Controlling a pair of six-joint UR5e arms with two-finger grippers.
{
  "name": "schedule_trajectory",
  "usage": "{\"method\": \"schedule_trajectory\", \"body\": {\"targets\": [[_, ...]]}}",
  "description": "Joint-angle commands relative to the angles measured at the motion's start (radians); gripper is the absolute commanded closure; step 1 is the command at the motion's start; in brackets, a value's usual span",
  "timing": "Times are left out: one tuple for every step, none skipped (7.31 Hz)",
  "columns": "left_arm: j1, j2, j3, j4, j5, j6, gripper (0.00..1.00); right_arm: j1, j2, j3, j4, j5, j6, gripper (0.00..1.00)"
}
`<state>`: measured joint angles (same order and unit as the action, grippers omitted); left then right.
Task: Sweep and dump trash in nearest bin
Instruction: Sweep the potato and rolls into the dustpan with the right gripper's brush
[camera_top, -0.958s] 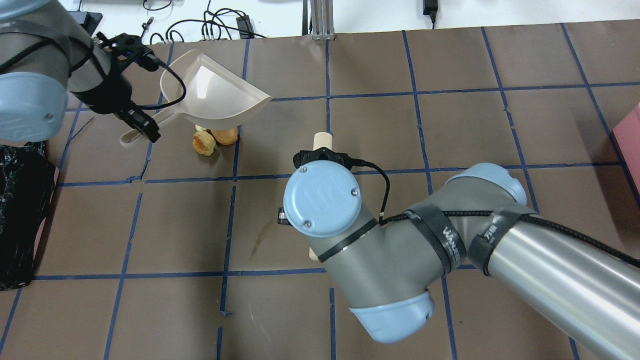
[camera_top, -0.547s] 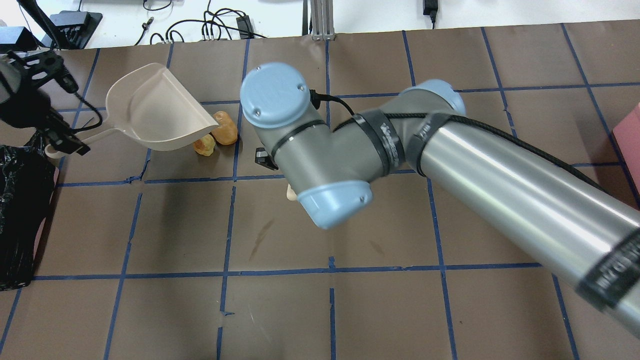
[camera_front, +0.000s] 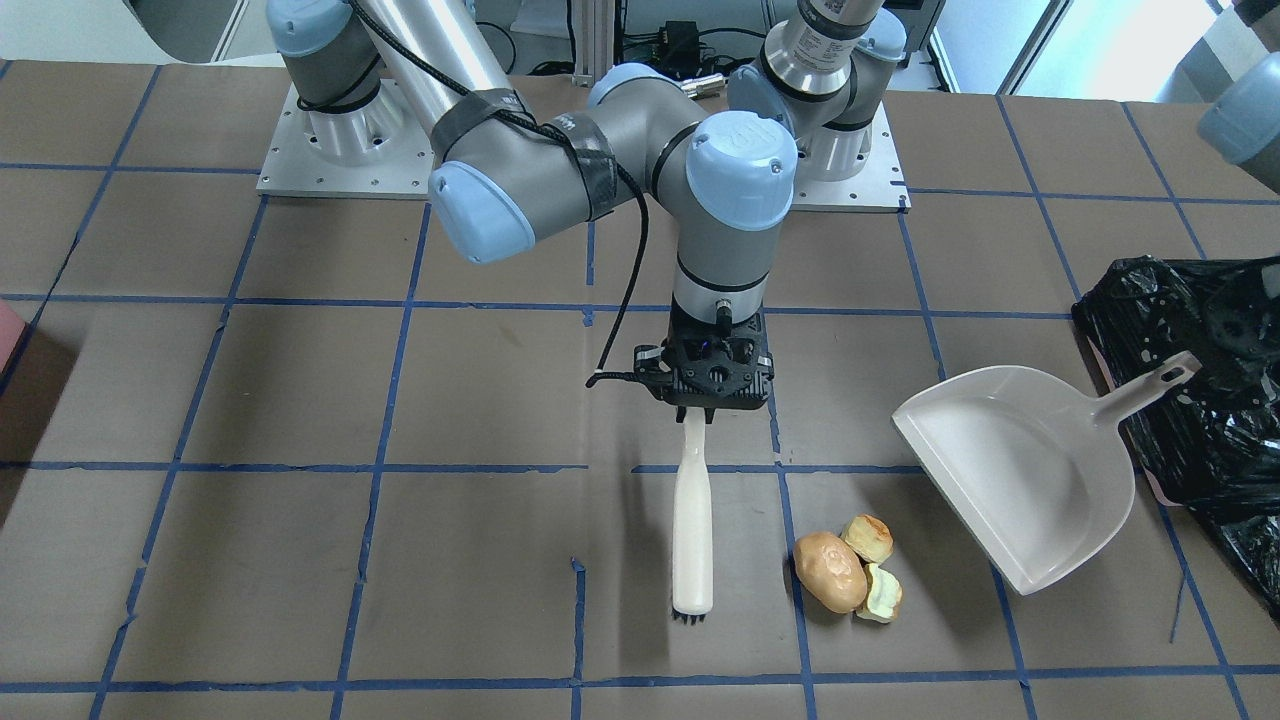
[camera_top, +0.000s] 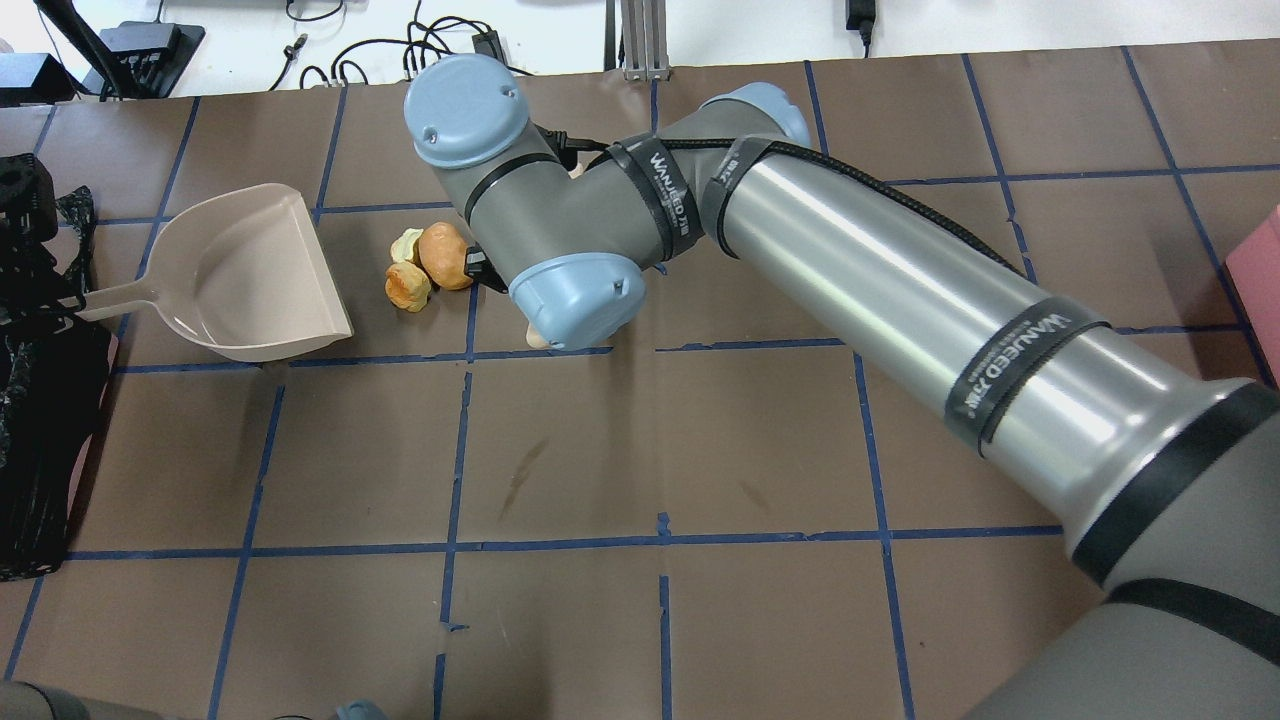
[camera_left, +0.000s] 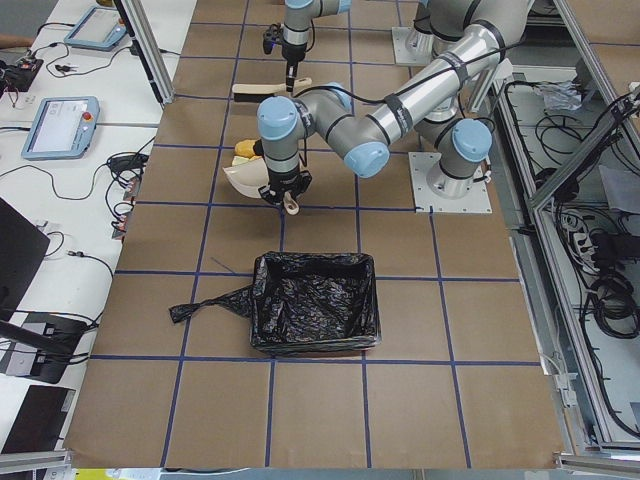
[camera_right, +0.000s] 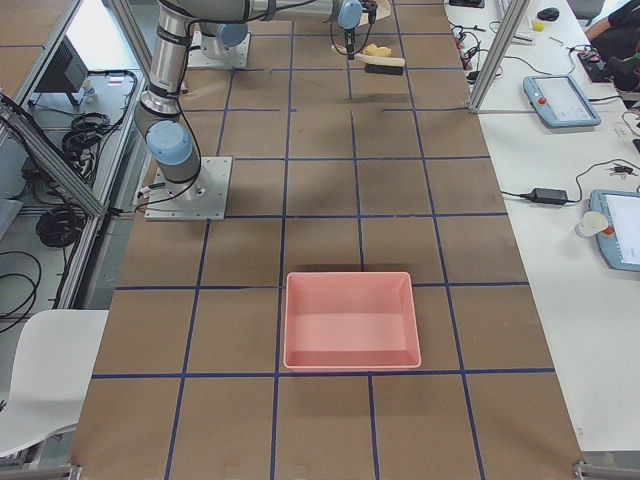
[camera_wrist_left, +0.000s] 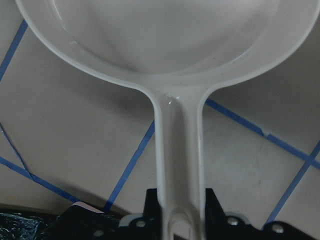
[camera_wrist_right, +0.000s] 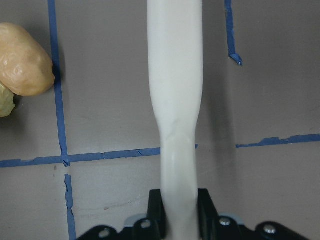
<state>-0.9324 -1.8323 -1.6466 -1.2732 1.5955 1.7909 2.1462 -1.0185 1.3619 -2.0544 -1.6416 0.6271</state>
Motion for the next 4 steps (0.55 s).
{"method": "schedule_trajectory", "body": {"targets": [[-0.005,-0.114,0.053,0.067,0.062,0.089,0.97,0.009,0.06,-0.007,-0.084,0.0,-0.036,0.88],[-0.038,-0.148,0.068,0.104,0.092,0.093,0.97,0.009,0.087,-0.041,-0.084,0.002,-0.052,0.88],[-0.087,-0.166,0.076,0.107,0.093,0.091,0.97,0.009,0.133,-0.096,-0.084,0.003,-0.05,0.88],[-0.101,-0.194,0.076,0.129,0.095,0.09,0.97,0.017,0.173,-0.153,-0.081,0.005,-0.04,0.88]]}}
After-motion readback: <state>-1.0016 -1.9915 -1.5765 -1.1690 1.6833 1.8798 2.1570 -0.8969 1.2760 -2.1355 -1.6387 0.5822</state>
